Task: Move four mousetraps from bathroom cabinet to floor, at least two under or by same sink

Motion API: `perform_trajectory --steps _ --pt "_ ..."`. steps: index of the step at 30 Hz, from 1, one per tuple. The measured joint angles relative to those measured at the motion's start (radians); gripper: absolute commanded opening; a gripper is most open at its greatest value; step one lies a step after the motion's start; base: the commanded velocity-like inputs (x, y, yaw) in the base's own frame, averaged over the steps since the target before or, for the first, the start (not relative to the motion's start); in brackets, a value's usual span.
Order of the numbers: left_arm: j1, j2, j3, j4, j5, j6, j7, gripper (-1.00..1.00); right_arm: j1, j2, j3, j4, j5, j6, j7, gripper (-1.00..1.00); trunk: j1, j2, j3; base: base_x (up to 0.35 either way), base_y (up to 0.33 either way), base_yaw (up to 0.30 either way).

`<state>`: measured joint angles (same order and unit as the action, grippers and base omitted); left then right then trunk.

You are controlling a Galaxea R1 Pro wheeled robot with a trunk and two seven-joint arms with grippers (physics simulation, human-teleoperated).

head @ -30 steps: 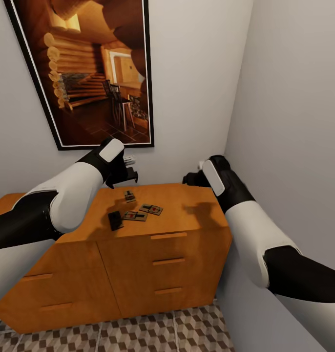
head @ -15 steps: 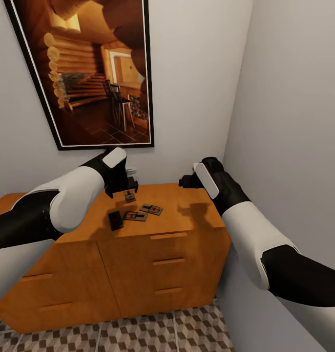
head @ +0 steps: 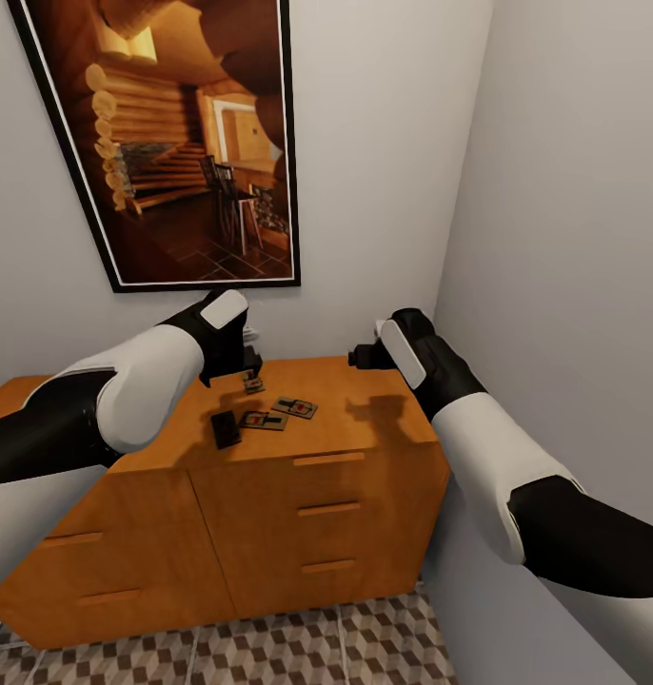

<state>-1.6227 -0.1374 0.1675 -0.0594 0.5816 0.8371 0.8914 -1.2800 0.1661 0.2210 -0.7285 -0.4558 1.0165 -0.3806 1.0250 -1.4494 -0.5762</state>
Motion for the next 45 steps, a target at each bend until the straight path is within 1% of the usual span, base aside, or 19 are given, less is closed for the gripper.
perform_trajectory --steps 1,5,16,25,33,37,45 --pt "0.0 0.0 0.003 0.003 0.005 -0.021 0.007 1.0 0.0 0.0 0.0 0.001 0.0 0.0 0.0 1.0 0.0 0.0 0.0 0.0 0.0 0.0" --pt "0.0 0.001 0.008 0.008 0.018 -0.055 0.016 1.0 0.0 0.001 0.0 0.002 0.0 0.0 0.0 1.0 0.0 0.0 0.0 0.0 0.0 0.0" --pt "0.003 0.004 0.012 0.014 0.057 -0.092 0.022 1.0 0.0 0.0 -0.001 0.003 0.001 0.0 0.0 1.0 0.0 0.0 0.0 0.0 0.0 0.0" --pt "0.016 0.005 0.012 0.026 0.065 -0.149 0.023 1.0 0.0 0.0 -0.001 0.003 0.001 0.0 0.0 1.0 0.0 0.0 0.0 0.0 0.0 0.0" --pt "0.03 0.007 0.012 0.04 0.065 -0.164 0.027 1.0 0.0 0.0 -0.001 0.004 0.001 0.0 0.0 1.0 0.0 0.0 0.0 0.0 0.0 0.0" --pt "0.033 0.008 0.011 0.042 0.065 -0.166 0.052 1.0 0.0 0.0 -0.001 0.004 0.001 0.0 0.0 1.0 0.0 0.0 0.0 0.0 0.0 0.0" --pt "0.038 0.008 0.011 0.042 0.066 -0.168 0.15 1.0 0.0 0.0 -0.003 0.004 0.001 0.0 0.0 1.0 0.0 0.0 0.0 0.0 0.0 0.0"
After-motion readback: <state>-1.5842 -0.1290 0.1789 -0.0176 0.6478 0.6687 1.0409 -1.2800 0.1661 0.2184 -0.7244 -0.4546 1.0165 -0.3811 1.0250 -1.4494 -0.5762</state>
